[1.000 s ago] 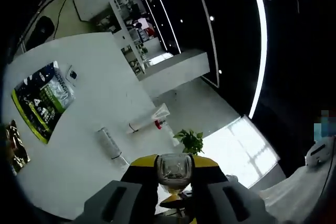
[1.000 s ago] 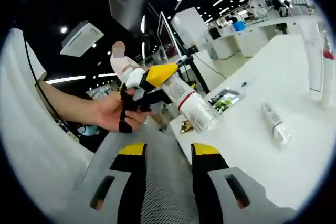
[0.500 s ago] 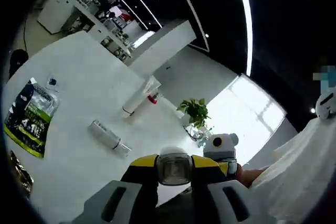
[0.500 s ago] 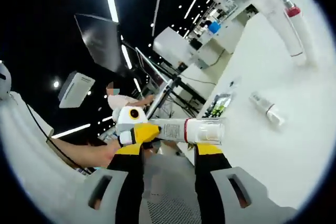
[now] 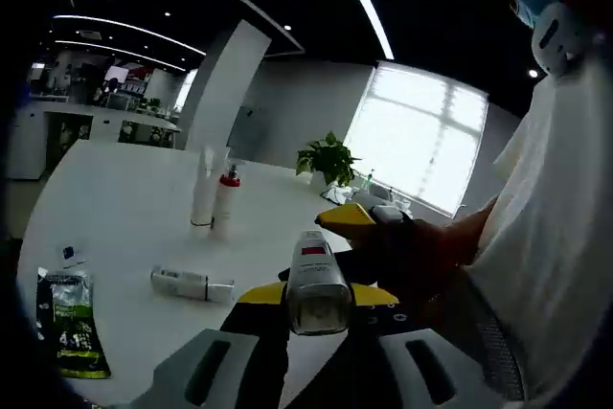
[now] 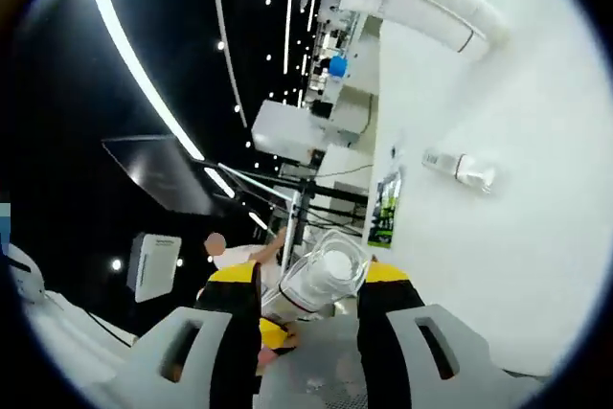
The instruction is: Arrange the skincare products in the storage area until every visible bottle or jar stands upright without overlapping.
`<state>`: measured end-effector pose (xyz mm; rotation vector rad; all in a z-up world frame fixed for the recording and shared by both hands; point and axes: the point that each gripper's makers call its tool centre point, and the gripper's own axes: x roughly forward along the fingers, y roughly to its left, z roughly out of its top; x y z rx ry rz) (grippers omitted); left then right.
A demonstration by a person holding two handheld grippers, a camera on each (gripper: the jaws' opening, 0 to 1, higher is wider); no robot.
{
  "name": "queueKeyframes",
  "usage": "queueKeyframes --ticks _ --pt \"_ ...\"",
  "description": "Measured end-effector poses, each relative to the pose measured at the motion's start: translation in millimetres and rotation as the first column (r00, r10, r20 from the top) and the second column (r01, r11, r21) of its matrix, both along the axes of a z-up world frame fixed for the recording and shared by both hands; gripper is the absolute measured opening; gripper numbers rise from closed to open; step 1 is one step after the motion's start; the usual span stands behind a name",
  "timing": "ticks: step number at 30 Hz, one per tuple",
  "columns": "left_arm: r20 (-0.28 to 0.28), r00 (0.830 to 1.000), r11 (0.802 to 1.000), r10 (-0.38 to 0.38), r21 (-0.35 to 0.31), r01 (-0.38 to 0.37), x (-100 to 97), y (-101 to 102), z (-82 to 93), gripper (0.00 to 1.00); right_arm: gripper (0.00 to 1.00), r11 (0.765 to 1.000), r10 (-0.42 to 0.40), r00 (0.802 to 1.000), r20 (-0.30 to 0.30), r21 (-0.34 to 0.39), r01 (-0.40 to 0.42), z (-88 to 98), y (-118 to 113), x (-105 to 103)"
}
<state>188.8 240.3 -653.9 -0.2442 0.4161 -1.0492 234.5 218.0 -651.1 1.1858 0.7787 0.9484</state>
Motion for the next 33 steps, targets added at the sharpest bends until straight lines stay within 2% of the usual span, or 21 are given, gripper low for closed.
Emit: queueKeyframes --ticks 6,7,9,11,12,14,15,17,19,21,23,24,26,27,29,33 --pt "0.007 1.000 1.000 -0.012 0.009 0.012 -1.0 0.6 -0.7 0.23 0.27 1.000 0.003 0.999 0.037 0.000 -0.003 4.8 0.1 0.4" --pt "-0.001 1.000 1.000 -0.012 0.001 0.012 -1.2 0.2 -0.2 0.23 0.27 1.000 0.005 0.998 0.058 -0.004 -0.005 7.7 -0.7 0.1" --pt "-0.035 0.999 0.999 -0.016 -0.036 0.015 -2.0 -2.0 2.7 0.24 0.26 1.000 0.004 0.995 0.103 0.001 -0.004 14.5 -2.7 0.5" --pt "-0.111 0.994 0.996 -0.022 -0.086 0.012 -4.7 -4.9 4.2 0.24 0.24 1.000 0.015 0.990 0.139 0.006 -0.015 20.4 -3.0 -0.4" --pt "-0.187 0.982 0.992 -0.039 -0.128 0.015 -8.0 -6.4 5.0 0.25 0.23 1.000 0.023 0.985 0.169 0.004 -0.024 23.4 -3.0 -1.2" --pt "-0.260 0.964 0.980 -0.063 -0.201 0.009 -9.7 -9.3 9.7 0.26 0.22 0.999 0.036 0.979 0.201 0.029 -0.043 31.4 -2.7 -3.0" --pt "-0.270 0.961 0.976 -0.068 -0.215 0.008 -10.1 -10.1 11.2 0.26 0.21 0.998 0.038 0.978 0.204 0.032 -0.045 33.7 -3.3 -3.9" --pt "-0.323 0.941 0.961 -0.096 -0.275 0.004 -12.8 -13.3 16.0 0.27 0.20 0.996 0.040 0.969 0.244 0.062 -0.057 43.6 -4.0 -5.2" --pt "-0.383 0.915 0.951 -0.128 -0.309 0.004 -16.1 -14.8 16.9 0.27 0.20 0.996 0.058 0.962 0.265 0.056 -0.075 45.0 -3.1 -8.2" --pt "-0.414 0.899 0.945 -0.144 -0.327 0.001 -17.9 -15.7 16.7 0.27 0.20 0.995 0.071 0.953 0.296 0.048 -0.089 48.9 -1.5 -11.6" --pt "-0.465 0.867 0.936 -0.177 -0.352 0.002 -21.5 -17.7 16.7 0.27 0.20 0.993 0.089 0.941 0.325 0.049 -0.111 52.2 0.3 -15.7" --pt "-0.469 0.863 0.932 -0.187 -0.362 0.005 -22.0 -18.8 16.8 0.27 0.20 0.991 0.094 0.937 0.337 0.054 -0.118 53.8 0.9 -16.5" --pt "-0.504 0.826 0.912 -0.253 -0.409 0.030 -31.3 -23.2 22.2 0.27 0.20 0.985 0.119 0.929 0.351 0.075 -0.154 57.8 3.2 -22.3" --pt "-0.536 0.792 0.898 -0.291 -0.439 0.033 -35.6 -24.8 23.0 0.27 0.20 0.982 0.127 0.925 0.358 0.083 -0.167 60.2 4.5 -24.9" --pt "-0.564 0.748 0.884 -0.351 -0.462 0.067 -44.6 -27.5 24.0 0.26 0.20 0.977 0.144 0.917 0.372 0.093 -0.191 64.9 8.0 -29.9" --pt "-0.546 0.754 0.887 -0.365 -0.450 0.104 -50.5 -31.0 24.0 0.26 0.20 0.974 0.158 0.905 0.394 0.091 -0.209 67.4 12.4 -35.2"
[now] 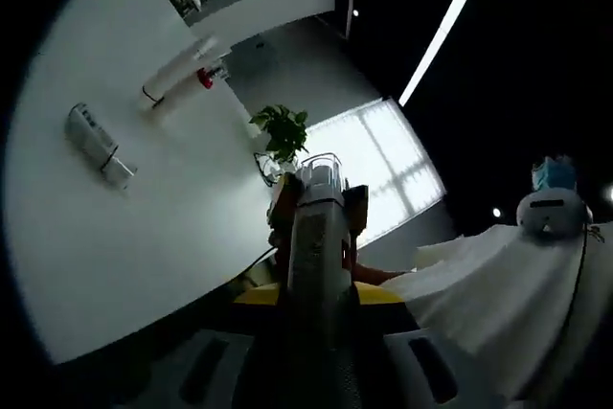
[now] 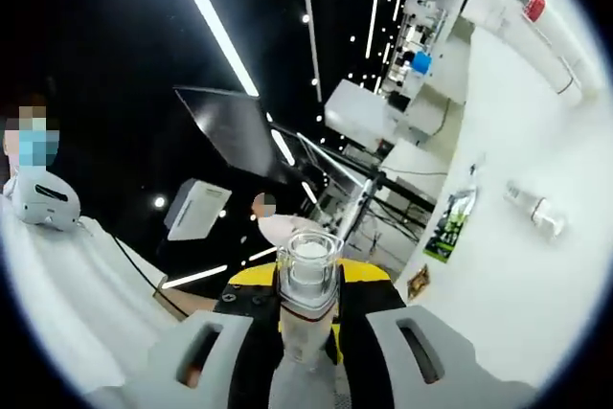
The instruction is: Arrange the skincare products in the storage area until every visible bottle or jar stands upright without overlapping.
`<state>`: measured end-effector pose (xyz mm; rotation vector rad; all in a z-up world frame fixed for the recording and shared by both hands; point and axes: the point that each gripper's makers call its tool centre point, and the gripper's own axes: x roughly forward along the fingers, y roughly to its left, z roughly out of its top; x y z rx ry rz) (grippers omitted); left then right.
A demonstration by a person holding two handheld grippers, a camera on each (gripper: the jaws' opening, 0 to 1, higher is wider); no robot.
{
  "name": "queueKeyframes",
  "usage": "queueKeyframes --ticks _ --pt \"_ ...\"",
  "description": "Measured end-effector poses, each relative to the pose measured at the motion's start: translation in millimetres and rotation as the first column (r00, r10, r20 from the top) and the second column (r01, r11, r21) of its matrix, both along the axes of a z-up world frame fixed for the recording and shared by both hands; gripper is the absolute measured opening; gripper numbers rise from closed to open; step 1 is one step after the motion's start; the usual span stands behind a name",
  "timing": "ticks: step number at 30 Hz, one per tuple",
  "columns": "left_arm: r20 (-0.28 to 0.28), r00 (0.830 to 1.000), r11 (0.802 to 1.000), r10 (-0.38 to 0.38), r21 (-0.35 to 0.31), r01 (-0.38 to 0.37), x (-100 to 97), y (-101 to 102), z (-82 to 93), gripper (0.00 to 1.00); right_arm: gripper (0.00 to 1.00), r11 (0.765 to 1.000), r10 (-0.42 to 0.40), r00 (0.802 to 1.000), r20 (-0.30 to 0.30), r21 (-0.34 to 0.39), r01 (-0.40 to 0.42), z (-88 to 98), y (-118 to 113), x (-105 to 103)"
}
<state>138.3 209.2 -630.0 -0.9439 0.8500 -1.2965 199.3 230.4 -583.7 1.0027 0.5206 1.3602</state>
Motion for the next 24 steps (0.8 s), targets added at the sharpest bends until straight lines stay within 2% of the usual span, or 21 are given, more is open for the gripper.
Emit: queueKeyframes --ticks 2,5,8,11,13,15,17,18,21,24 --pt "0.016 1.000 1.000 0.011 0.004 -0.011 1.7 1.2 0.5 0.25 0.21 1.000 -0.023 1.000 0.001 -0.004 0.023 -1.1 -0.4 3.5" --pt "0.058 0.995 0.997 0.080 0.013 -0.081 11.6 5.9 3.8 0.25 0.22 0.998 -0.066 0.998 -0.001 -0.004 0.066 -2.5 -3.3 10.8" --pt "0.113 0.987 0.990 0.113 0.066 -0.121 17.3 9.9 -2.7 0.25 0.21 0.995 -0.095 0.996 -0.002 -0.025 0.094 -6.5 -2.6 14.4" --pt "0.137 0.981 0.981 0.139 0.116 -0.155 23.5 12.5 -10.4 0.24 0.21 0.989 -0.127 0.992 -0.025 -0.073 0.125 -15.7 -2.4 20.2" --pt "0.121 0.982 0.981 0.142 0.116 -0.156 24.4 13.4 -11.2 0.24 0.21 0.987 -0.135 0.990 -0.037 -0.088 0.131 -19.1 -2.7 21.5" --pt "0.118 0.979 0.970 0.163 0.160 -0.181 28.4 15.1 -18.7 0.24 0.21 0.976 -0.172 0.983 -0.067 -0.148 0.161 -32.6 -4.7 26.7" --pt "0.143 0.972 0.954 0.185 0.211 -0.212 33.4 16.3 -25.9 0.24 0.21 0.973 -0.181 0.977 -0.115 -0.164 0.161 -40.0 -6.1 28.3" --pt "0.178 0.967 0.945 0.185 0.238 -0.224 34.7 15.6 -27.7 0.24 0.21 0.973 -0.186 0.975 -0.119 -0.164 0.165 -41.0 -7.4 30.0" --pt "0.220 0.960 0.926 0.176 0.295 -0.237 35.4 16.2 -34.4 0.24 0.23 0.967 -0.205 0.967 -0.155 -0.184 0.175 -48.4 -8.3 32.5" --pt "0.316 0.934 0.895 0.168 0.348 -0.279 39.7 20.0 -37.2 0.24 0.23 0.963 -0.215 0.958 -0.192 -0.203 0.175 -56.0 -8.3 32.9"
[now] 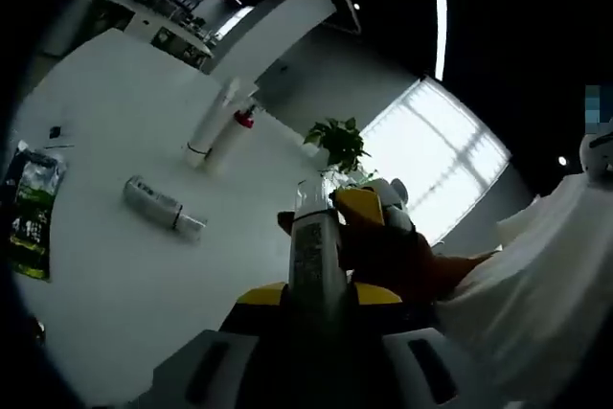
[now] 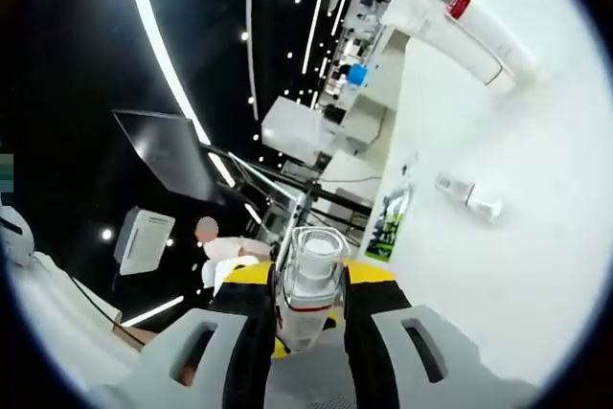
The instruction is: Arrange the skincare products in the storage area until every visible bottle or jar stands upright without overlapping.
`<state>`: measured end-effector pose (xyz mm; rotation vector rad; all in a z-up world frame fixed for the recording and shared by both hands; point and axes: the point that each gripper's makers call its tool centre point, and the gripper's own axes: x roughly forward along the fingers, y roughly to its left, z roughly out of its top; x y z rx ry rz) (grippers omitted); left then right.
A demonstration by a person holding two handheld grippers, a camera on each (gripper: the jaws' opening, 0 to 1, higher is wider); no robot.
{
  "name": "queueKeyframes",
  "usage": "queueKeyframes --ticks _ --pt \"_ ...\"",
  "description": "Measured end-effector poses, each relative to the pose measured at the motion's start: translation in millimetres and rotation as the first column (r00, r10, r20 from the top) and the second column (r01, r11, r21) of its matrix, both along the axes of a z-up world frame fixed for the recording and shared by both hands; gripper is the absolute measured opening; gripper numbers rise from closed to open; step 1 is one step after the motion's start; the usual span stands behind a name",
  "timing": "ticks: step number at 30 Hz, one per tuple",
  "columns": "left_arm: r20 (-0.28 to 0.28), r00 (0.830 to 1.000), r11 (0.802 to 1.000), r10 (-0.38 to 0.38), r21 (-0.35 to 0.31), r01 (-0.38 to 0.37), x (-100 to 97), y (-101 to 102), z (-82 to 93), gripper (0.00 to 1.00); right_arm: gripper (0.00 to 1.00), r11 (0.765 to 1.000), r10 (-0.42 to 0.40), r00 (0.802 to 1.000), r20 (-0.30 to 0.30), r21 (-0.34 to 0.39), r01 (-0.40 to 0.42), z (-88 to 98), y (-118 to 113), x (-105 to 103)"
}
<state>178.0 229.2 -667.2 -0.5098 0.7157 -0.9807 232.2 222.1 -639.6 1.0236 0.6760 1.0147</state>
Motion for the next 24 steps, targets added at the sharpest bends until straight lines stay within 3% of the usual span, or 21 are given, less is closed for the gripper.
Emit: queueKeyframes --ticks 4,11,22,24 --pt "0.092 0.996 0.995 0.023 0.090 -0.031 5.7 7.2 -1.7 0.23 0.22 1.000 0.019 0.995 -0.102 0.025 -0.016 -7.4 2.6 -5.2" --pt "0.183 0.983 0.977 -0.032 0.213 -0.008 3.6 7.2 -10.3 0.23 0.21 1.000 0.017 0.995 -0.100 0.025 -0.015 -7.1 2.9 -4.9" --pt "0.198 0.978 0.964 -0.057 0.265 0.002 2.6 8.5 -16.0 0.23 0.26 0.999 0.049 0.994 -0.096 0.015 -0.047 -9.9 9.0 -9.6" --pt "0.188 0.980 0.965 -0.059 0.264 0.007 1.6 7.8 -16.9 0.23 0.23 0.998 0.055 0.995 -0.080 -0.002 -0.056 -10.7 9.8 -10.6"
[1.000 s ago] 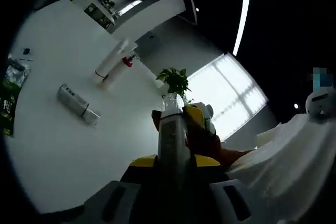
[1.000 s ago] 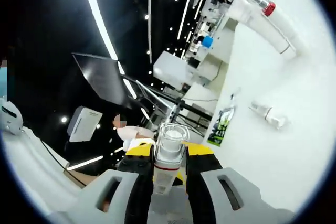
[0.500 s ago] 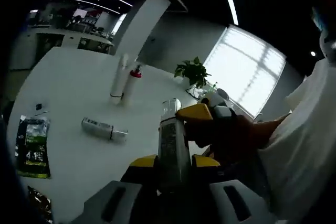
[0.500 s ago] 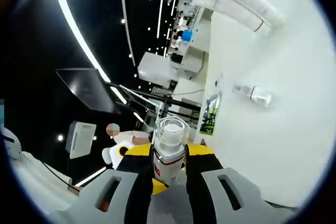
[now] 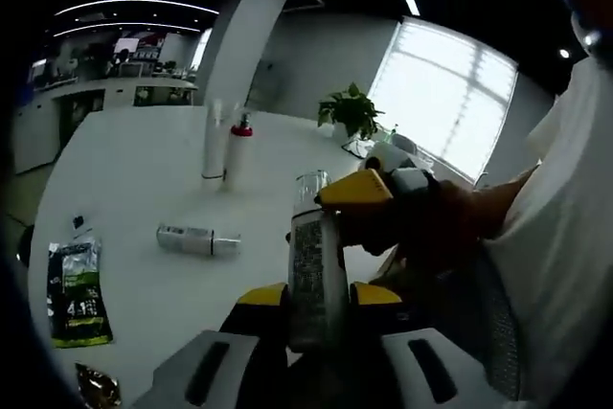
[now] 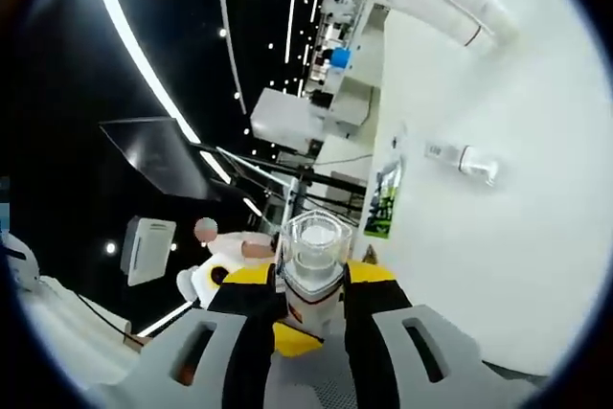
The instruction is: Arrange the skincare products in the storage area until every visible bottle or jar stands upright without overlapping.
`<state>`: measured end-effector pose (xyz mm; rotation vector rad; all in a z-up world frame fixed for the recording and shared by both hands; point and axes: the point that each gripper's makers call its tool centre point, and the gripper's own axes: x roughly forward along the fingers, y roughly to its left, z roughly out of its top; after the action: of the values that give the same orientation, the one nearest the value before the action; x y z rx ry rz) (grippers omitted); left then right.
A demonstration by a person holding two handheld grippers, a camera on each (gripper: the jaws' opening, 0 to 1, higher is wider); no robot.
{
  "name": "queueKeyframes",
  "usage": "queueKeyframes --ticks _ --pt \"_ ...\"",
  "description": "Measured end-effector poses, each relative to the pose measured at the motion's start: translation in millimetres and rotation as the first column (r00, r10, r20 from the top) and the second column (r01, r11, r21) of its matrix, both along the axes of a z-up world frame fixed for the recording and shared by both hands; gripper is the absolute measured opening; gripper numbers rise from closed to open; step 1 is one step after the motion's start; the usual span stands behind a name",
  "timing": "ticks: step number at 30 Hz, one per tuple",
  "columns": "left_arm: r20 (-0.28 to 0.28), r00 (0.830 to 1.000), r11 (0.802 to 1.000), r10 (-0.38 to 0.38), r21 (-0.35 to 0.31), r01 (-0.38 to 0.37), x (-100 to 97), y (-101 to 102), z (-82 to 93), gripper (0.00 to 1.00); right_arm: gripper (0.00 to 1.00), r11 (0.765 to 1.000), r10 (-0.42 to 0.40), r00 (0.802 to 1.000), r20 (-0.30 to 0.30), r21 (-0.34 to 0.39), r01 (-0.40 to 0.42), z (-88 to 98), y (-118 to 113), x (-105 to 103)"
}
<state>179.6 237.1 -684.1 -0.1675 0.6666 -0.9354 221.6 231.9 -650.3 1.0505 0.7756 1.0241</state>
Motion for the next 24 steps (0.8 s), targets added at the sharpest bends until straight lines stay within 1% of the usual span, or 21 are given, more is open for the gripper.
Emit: queueKeyframes --ticks 2,4,7,8,9,10,11,14,17,19,20,21,23,24 --pt "0.004 1.000 1.000 -0.004 0.004 0.004 -0.5 0.0 -0.4 0.23 0.22 1.000 0.003 1.000 0.001 -0.006 -0.003 -0.7 0.4 -1.3" --pt "-0.009 1.000 1.000 -0.009 0.013 0.009 -1.7 0.3 -3.4 0.23 0.21 1.000 0.010 1.000 -0.001 -0.012 -0.010 -2.1 0.9 -2.8" --pt "-0.042 0.999 1.000 -0.011 0.014 0.012 -4.2 -2.3 -6.6 0.24 0.21 0.997 0.043 0.996 0.075 -0.065 -0.038 0.4 1.3 -5.9" --pt "-0.070 0.998 1.000 -0.004 0.008 0.004 -6.0 -3.4 -8.0 0.24 0.21 0.996 0.051 0.992 0.113 -0.082 -0.041 2.3 1.9 -6.4" --pt "-0.119 0.993 1.000 -0.007 -0.011 0.005 -10.6 -6.1 -8.3 0.24 0.21 0.995 0.062 0.988 0.139 -0.090 -0.050 5.8 3.6 -9.4" --pt "-0.126 0.992 0.999 -0.022 -0.030 0.018 -12.6 -7.8 -6.3 0.24 0.21 0.995 0.063 0.988 0.138 -0.083 -0.052 8.4 4.5 -10.8" --pt "-0.109 0.994 1.000 -0.016 -0.027 0.013 -10.3 -5.6 -6.0 0.24 0.20 0.995 0.066 0.985 0.161 -0.089 -0.052 10.3 4.3 -11.2" --pt "-0.105 0.994 1.000 -0.012 -0.017 0.011 -10.1 -3.8 -8.3 0.25 0.20 0.991 0.082 0.977 0.199 -0.120 -0.058 10.3 5.4 -12.8" --pt "-0.101 0.995 1.000 -0.006 0.009 0.007 -9.7 -3.3 -11.2 0.25 0.20 0.985 0.103 0.958 0.267 -0.162 -0.061 11.7 6.4 -14.6" --pt "-0.161 0.987 1.000 0.018 -0.009 -0.020 -10.3 -2.2 -9.6 0.27 0.20 0.986 0.101 0.955 0.279 -0.156 -0.059 15.7 7.1 -15.4" --pt "-0.178 0.983 0.999 0.043 -0.009 -0.046 -8.4 -0.1 -9.6 0.28 0.20 0.986 0.095 0.950 0.296 -0.157 -0.050 17.8 6.5 -14.1" --pt "-0.166 0.985 0.999 0.042 0.007 -0.041 -7.0 3.8 -9.3 0.29 0.20 0.987 0.091 0.946 0.311 -0.153 -0.045 20.4 5.4 -13.2" --pt "-0.125 0.991 0.996 0.048 0.084 -0.037 -4.5 16.7 -13.6 0.35 0.20 0.988 0.084 0.944 0.318 -0.150 -0.037 21.2 4.4 -11.7" --pt "-0.118 0.992 0.994 0.046 0.102 -0.034 -4.3 19.5 -15.3 0.37 0.20 0.987 0.081 0.943 0.323 -0.157 -0.031 20.5 4.0 -10.7"
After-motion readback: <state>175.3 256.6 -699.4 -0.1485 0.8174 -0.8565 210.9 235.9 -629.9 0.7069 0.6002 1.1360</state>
